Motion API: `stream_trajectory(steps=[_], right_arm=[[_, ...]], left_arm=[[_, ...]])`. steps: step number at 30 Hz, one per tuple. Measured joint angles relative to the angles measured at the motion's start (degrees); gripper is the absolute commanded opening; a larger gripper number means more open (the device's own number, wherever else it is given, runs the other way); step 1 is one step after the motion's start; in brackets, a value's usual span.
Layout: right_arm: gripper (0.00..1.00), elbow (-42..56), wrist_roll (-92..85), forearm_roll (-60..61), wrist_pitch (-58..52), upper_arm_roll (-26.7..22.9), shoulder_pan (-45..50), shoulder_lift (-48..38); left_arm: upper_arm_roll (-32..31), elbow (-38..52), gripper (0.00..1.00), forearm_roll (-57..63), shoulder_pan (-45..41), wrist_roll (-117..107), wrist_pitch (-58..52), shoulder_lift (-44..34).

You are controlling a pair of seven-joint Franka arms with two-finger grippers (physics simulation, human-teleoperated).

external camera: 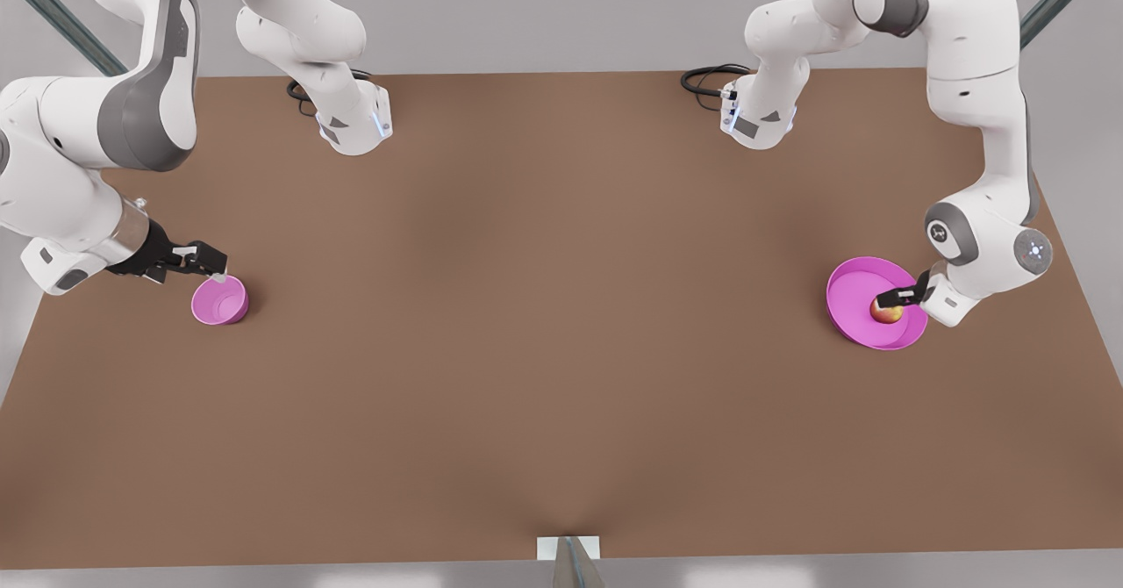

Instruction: Use the left arm to pick up the apple from the plate, transfer it to the gripper of the right arm, and then use the right arm to place it into the bowl

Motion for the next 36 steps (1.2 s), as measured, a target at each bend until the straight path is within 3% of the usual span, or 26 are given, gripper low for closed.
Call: stream_trajectory(steps=[24, 28, 36], right_arm=[[1.00, 0.0, -1.0, 0.0, 0.0, 0.0, -0.7, 0.3], [1.00, 0.0, -1.1, 0.0, 0.0, 0.0, -0.7, 0.3], [1.00, 0.0, -1.5, 0.0, 0.0, 0.0, -0.7, 0.4]], left_arm=[[-0.1, 0.6, 1.00, -2.7, 0.4, 5.6, 7.3, 7.3], [-0.1, 0.6, 0.83, -2.7, 0.5, 6.0, 7.3, 7.3], [-0.1, 0.6, 0.82, -2.7, 0.4, 6.6, 7.4, 7.9]])
